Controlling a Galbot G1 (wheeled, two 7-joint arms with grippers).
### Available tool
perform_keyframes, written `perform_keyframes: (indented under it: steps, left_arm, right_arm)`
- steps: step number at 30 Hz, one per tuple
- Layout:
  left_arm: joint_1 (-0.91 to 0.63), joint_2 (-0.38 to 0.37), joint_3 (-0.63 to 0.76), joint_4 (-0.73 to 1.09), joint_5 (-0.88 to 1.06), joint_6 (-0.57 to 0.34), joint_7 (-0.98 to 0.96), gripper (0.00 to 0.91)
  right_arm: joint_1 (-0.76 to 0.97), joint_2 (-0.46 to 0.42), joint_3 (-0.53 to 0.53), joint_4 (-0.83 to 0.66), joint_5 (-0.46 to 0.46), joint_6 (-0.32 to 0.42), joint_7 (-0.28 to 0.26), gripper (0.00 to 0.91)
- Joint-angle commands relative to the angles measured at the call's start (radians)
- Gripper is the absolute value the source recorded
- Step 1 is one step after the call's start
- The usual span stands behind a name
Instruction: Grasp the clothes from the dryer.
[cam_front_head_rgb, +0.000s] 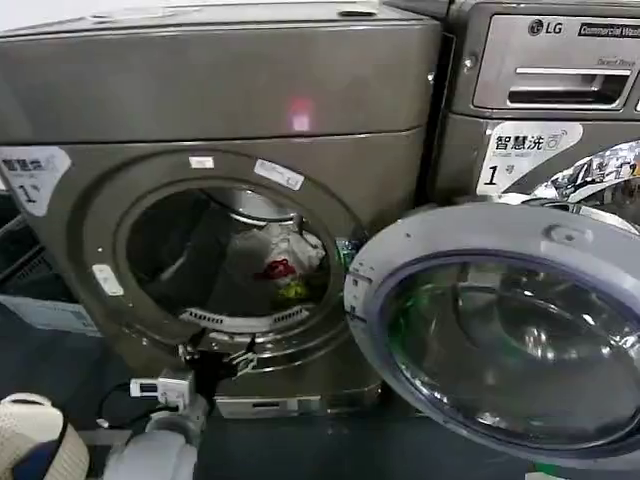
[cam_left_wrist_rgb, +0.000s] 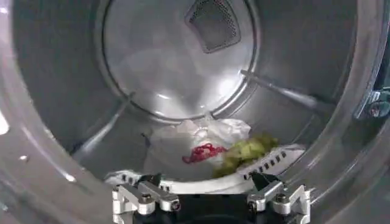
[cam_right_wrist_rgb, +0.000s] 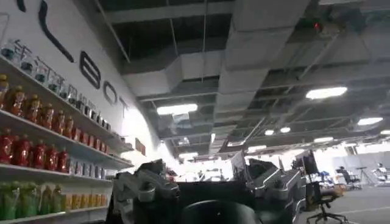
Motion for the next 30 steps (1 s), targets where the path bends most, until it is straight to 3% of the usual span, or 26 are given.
perform_keyframes:
  steps: [1, 30]
  left_arm:
    - [0.001, 0.002, 0.000, 0.002, 0.002, 0.049, 0.000, 0.907]
    - [-0.014, 0.000, 0.018, 0.022, 0.017, 0.049, 0.002, 0.907]
  right_arm:
    - [-0.001, 0.000, 0.003, -0.002, 0.001, 0.000, 0.001, 0.907]
    - [-0.013, -0.006, 0.023, -0.044, -0.004, -0.008, 0.011, 0.907]
